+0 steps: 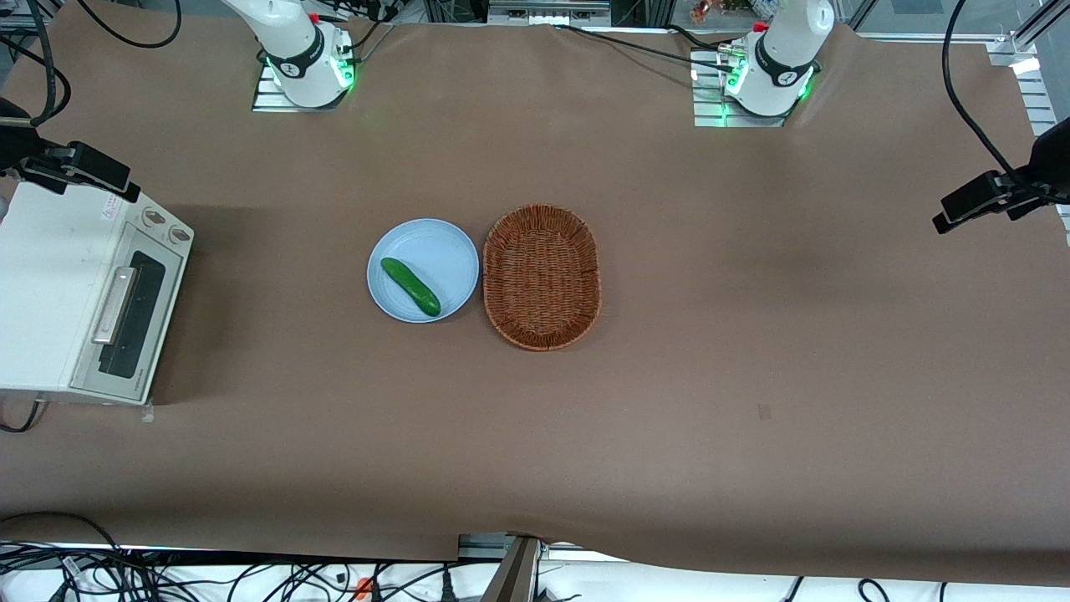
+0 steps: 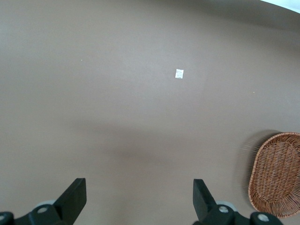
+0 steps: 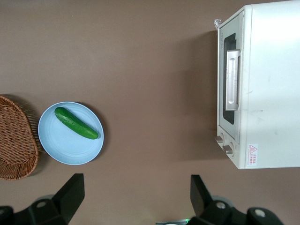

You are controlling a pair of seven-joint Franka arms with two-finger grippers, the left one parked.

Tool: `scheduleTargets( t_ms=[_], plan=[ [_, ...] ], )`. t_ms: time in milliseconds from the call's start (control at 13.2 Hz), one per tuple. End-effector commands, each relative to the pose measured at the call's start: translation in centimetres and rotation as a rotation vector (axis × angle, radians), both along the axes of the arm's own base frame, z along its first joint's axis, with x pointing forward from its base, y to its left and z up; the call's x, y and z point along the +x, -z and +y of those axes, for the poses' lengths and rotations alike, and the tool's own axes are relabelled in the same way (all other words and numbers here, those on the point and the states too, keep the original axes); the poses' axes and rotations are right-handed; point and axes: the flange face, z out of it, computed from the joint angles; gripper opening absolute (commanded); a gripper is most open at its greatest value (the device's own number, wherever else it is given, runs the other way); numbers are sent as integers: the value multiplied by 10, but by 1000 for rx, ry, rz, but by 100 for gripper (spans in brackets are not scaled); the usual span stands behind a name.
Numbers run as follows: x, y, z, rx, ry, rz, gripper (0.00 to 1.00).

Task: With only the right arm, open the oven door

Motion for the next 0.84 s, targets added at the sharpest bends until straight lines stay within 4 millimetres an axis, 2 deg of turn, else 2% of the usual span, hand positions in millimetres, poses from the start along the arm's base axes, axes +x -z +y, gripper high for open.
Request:
scheduleTargets(
  t_ms=[0, 759],
  plan=[
    [-6, -10, -1, 20, -6, 1, 100],
    [-9, -4, -3, 23, -47, 40, 100]
  ],
)
